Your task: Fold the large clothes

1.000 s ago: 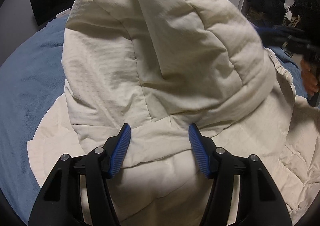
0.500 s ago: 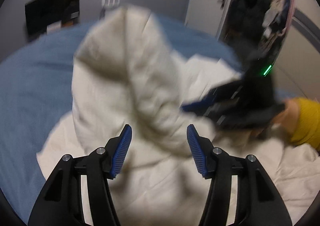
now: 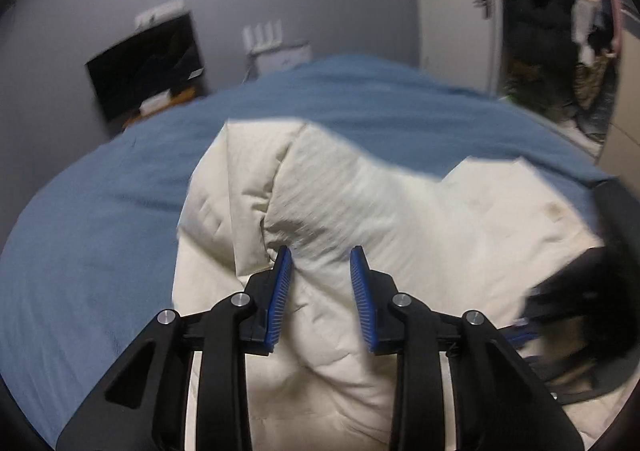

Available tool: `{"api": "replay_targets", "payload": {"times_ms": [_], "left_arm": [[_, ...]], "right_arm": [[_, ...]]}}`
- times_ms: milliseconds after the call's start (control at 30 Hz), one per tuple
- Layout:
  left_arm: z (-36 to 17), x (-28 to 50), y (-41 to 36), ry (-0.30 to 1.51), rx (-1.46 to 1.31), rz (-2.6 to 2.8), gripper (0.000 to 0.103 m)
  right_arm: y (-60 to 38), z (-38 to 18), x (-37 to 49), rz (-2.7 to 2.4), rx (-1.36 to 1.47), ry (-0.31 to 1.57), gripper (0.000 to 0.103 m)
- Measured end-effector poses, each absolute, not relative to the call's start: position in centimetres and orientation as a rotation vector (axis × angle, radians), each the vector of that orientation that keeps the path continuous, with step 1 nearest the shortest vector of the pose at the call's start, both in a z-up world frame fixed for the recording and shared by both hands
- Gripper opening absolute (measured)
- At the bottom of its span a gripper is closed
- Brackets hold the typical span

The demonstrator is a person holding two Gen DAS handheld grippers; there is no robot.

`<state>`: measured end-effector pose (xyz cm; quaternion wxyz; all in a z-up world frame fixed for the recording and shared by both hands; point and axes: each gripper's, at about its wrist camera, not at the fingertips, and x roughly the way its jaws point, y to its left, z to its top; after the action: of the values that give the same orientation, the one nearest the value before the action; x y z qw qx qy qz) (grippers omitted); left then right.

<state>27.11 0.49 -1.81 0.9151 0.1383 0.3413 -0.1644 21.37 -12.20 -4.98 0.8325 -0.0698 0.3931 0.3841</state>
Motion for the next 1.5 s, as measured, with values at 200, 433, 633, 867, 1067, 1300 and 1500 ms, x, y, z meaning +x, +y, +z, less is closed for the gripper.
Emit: {"api": "replay_targets", "payload": {"times_ms": [200,433,633,867,1067,1300,1500], "left_arm": [[-6.2,29.1,2.7,0.811,0.269,-0.307,0.031],[-8.7,30.6,6.1,0.9,0.11,-0.371,0.031],[-8.0,29.9,6.2,0.883,0.116,-0.356,0.03],[-4.3,25.9,4.3,0.833,0.157,-0.439,0.076],[-6.1,23.6,3.6,0.945,0.252,-0.49,0.072],[-8.9,23.7,4.3,0.965,0.202,-0.48,0.073],[-8.0,23.1,3.8,0.94,0.208,-0.468,0.073]], "right_arm": [[-11.5,-5.8,21.4,0.811,-0.184,0.838,0.014],[-10.2,-6.2,20.8,0.805,-0.208,0.842,0.014],[-9.8,-6.0,20.5,0.798,-0.199,0.838,0.014],[-11.2,-4.0,19.7,0.775,-0.159,0.766,0.014],[-14.4,-1.9,20.4,0.636,-0.108,0.686,0.042],[-13.5,-5.5,21.0,0.566,-0.219,0.781,0.042],[-14.8,-3.0,21.0,0.574,-0.139,0.806,0.042]]}}
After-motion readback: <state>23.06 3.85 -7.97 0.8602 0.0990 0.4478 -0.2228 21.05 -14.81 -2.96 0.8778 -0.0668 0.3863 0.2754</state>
